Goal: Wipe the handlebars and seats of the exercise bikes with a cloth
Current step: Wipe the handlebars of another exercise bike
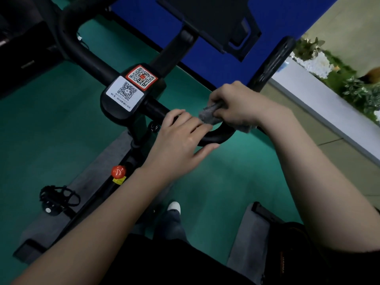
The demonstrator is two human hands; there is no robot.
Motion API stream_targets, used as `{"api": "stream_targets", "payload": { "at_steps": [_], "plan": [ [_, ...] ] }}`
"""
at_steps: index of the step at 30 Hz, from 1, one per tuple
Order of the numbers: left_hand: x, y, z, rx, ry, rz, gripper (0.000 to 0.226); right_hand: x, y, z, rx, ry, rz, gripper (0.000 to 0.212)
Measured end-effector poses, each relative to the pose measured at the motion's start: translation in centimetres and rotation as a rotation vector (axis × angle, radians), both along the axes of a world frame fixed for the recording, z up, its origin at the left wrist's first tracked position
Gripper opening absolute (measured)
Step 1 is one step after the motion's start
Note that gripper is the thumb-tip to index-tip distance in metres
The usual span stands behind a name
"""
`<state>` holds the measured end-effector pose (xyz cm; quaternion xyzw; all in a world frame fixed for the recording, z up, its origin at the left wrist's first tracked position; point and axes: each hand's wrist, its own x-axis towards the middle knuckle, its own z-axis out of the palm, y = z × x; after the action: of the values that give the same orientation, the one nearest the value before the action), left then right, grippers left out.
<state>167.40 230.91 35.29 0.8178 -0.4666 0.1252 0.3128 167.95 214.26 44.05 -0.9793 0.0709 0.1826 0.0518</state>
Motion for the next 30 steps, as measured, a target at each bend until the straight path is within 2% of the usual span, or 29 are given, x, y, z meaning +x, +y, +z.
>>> {"api": "stream_targets", "payload": {
  "at_steps": [5, 11, 16, 19, 23, 27, 30],
  "plan": [
    [-0.9, -1.6, 0.7, 0.034, -0.016, 0.077, 0.042, -1.3, -1.9, -0.9, 0.006, -0.308, -0.054, 0.017],
    [-1.7, -3.2, 1.2, 0.064, 0.001, 0.101, 0.043, -2.1, -3.7, -1.7, 0.102, -0.483, 0.072, 0.013],
    [-2.3, -4.2, 1.3, 0.104, 0.039, 0.163, 0.042, -2.5, -5.7, -3.1, 0.191, -0.837, -0.125, 0.014],
    [-2.6, -4.6, 1.3, 0.126, 0.034, 0.197, 0.041, -3.7, -4.2, -5.0, 0.286, -1.045, -0.142, 0.014],
    [-2.8, -5.0, 1.1, 0.118, 0.001, 0.236, 0.039, -4.4, -4.8, -6.2, 0.389, -1.199, -0.173, 0.013],
    [-3.1, -5.4, 1.2, 0.102, -0.006, 0.286, 0.039, -4.1, -4.0, -6.9, 0.497, -1.367, -0.391, 0.014],
    [-3.4, -5.8, 1.3, 0.083, 0.017, 0.324, 0.038, -4.9, -2.0, -7.9, 0.596, -1.439, -0.473, 0.021]
  ]
}}
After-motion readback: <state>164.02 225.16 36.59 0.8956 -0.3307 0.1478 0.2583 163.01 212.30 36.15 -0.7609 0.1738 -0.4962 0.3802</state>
